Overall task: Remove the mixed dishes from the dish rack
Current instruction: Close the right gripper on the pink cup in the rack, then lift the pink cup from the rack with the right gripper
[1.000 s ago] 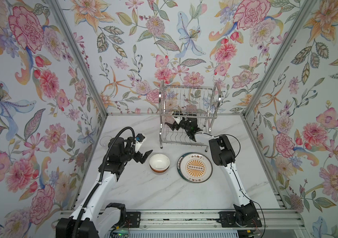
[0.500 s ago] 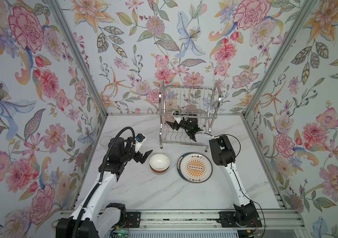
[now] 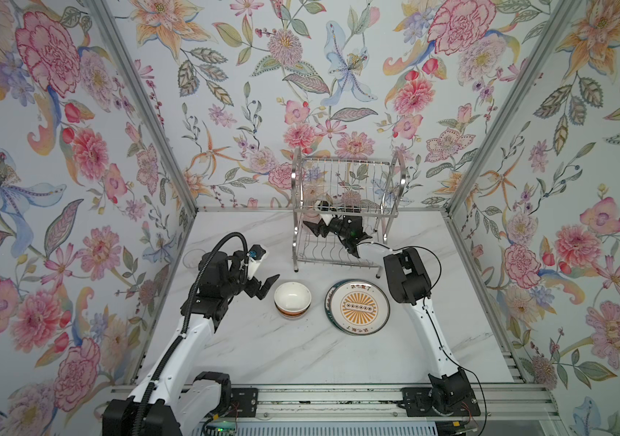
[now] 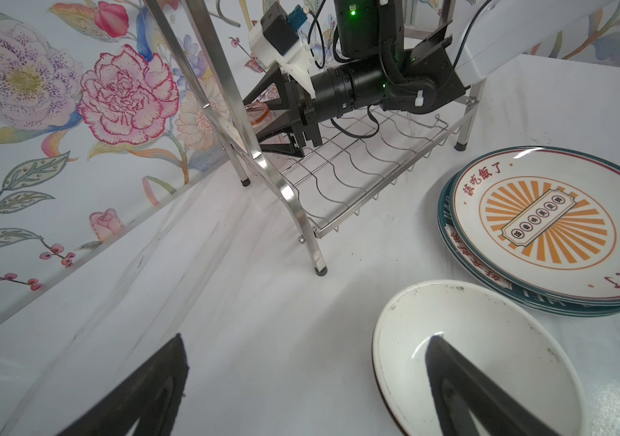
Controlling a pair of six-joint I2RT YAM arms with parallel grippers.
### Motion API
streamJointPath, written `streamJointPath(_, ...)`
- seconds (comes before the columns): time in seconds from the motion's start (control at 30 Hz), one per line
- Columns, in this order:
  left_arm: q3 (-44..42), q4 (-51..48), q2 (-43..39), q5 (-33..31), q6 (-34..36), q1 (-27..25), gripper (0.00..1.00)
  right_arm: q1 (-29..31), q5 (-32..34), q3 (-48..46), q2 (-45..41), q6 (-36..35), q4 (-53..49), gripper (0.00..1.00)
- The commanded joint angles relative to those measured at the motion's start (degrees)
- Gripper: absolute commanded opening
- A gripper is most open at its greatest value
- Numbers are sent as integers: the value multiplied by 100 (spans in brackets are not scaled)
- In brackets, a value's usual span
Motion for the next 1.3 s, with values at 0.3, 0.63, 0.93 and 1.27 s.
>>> streamJointPath(0.3,127,-87,-161,-66,-147,-115,99,-49,-235,-290,-83,496,263,59)
streamJointPath(0.63,244,-128,-296,-143,-195,-206,99,-5,-103,-1392,-666,656,1157,46)
streamJointPath(0.93,292,-82,-378,-215,-261,-310,99,-14,-102,-2064,-1168,994,1936,39)
streamJointPath(1.27,219,89,-399,-208,-317,-372,99,-14,-74,-2760,-1788,1371,2482,33)
